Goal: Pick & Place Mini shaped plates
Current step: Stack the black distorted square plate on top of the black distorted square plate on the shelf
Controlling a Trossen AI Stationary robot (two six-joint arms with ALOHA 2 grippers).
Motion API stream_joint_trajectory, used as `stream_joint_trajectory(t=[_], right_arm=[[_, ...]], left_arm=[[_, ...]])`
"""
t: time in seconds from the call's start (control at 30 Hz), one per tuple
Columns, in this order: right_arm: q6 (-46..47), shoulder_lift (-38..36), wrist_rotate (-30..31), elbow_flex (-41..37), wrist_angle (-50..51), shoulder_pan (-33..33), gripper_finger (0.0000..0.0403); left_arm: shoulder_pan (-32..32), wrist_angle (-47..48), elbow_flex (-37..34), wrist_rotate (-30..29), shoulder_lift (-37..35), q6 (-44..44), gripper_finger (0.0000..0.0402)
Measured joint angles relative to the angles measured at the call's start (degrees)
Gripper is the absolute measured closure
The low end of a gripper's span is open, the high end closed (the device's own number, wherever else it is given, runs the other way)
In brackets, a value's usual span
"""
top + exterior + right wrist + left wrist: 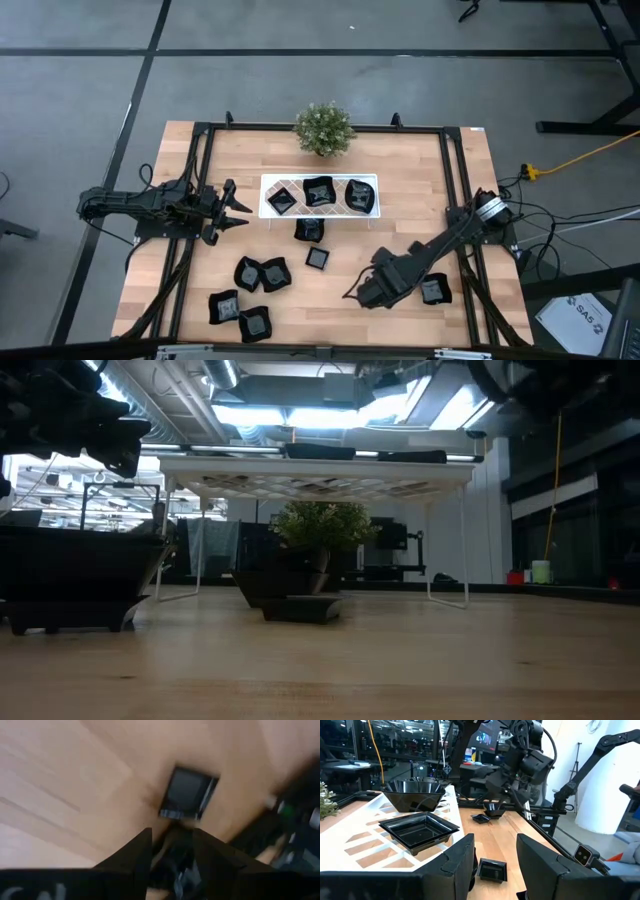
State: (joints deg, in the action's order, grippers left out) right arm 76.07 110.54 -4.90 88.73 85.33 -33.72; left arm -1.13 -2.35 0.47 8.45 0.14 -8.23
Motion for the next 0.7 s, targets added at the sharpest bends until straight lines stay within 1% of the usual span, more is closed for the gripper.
stream_joint_trajectory(t=[0.1, 0.3, 0.4, 0.57, 0.7], right_arm=[[4.71, 0.00, -4.62, 0.00, 0.77, -0.97, 0.0260], [14.00, 0.02, -9.24, -2.91, -1.05, -3.10, 0.0260], [16.10, 0.02, -11.76, -5.33, -4.51, -4.01, 0.0260], [18.43, 0.04, -12.31, -8.02, -10.04, -5.08, 0.0260], [19.89, 0.04, -12.27, -10.08, -10.50, -5.35, 0.0260]], left_arm=[[0.01, 0.00, 0.00, 0.00, 0.00, -0.02, 0.0258], [0.00, 0.00, 0.00, 0.00, 0.00, -0.01, 0.0258], [0.01, 0.00, 0.00, -0.01, 0.00, 0.00, 0.0258], [0.01, 0.00, 0.01, 0.00, 0.00, -0.01, 0.0258], [0.01, 0.00, 0.00, -0.02, -0.02, 0.00, 0.0258]])
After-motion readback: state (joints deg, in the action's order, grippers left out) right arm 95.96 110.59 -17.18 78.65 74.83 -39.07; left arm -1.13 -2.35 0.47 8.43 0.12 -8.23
